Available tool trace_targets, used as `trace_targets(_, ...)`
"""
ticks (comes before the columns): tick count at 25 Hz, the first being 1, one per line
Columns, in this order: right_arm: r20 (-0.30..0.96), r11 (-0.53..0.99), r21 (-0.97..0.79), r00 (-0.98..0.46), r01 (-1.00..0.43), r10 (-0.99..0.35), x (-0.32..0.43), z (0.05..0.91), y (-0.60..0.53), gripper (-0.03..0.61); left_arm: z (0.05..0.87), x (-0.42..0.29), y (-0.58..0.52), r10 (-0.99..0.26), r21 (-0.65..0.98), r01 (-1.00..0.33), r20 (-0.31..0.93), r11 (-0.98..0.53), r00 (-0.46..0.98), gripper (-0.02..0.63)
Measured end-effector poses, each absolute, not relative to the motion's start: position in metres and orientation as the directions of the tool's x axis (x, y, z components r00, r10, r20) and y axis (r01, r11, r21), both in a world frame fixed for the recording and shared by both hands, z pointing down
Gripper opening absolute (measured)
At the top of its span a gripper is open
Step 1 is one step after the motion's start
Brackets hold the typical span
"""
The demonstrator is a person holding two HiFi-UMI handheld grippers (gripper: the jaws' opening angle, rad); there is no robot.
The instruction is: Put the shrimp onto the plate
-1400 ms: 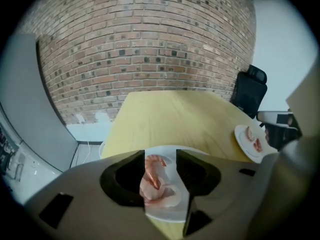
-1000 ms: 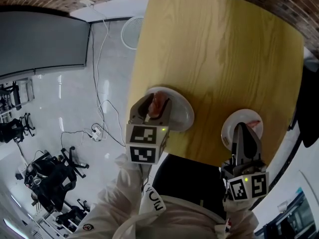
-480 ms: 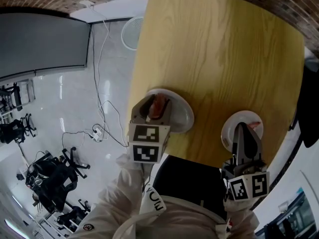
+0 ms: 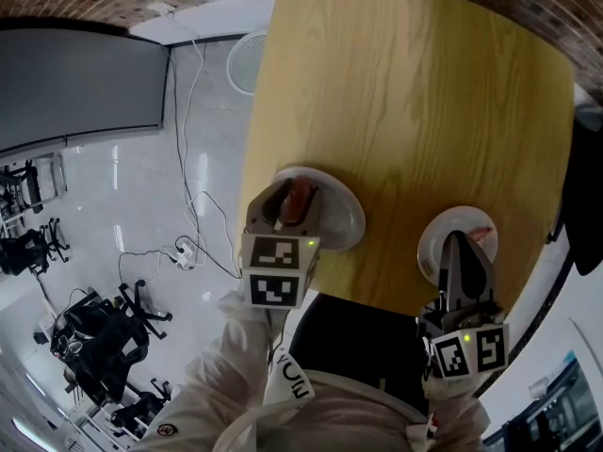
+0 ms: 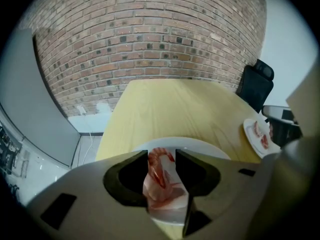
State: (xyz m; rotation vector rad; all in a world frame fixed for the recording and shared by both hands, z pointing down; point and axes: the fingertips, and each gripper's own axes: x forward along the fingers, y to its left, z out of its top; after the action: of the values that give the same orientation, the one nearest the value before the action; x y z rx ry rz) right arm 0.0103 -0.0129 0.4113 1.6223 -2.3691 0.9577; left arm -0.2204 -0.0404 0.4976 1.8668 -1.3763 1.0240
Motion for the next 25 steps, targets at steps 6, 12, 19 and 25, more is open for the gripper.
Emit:
trace_targets(6,0.428,0.222,-0.433,-0.416,-0.874,-0.803,0.0122,0.4114,-0.0099,0.025,0.4980,-0.2204,-0.0401,-0.504,0.014,-0.957,0.848,-0.289,0.165,0.169)
trace_targets(12,0.430,0.216,-0.433,-0.411,-0.875,-0.804,0.0125,0.4125,-0.0063,0.025,0.5008,-0.2170,-0.0382,-0.491,-0.019,-0.941,0.856,-0.339,0.159,0.169)
trace_targets(19,0.433,0.205,-0.435,-0.404,-0.877,-0.806,0.0129,0.4138,-0.0094,0.025,0.5000,-0.2166,-0.0421,-0.493,-0.023,-0.935,0.854,-0.354,0.166,0.166)
trace_targets(25,0.430,0.198,-0.438,-0.398,-0.877,-0.810,0.0175,0.4152,-0.0072,0.025,0.4948,-0.2115,-0.0454,-0.513,-0.032,-0.931,0.841,-0.364,0.172,0.164)
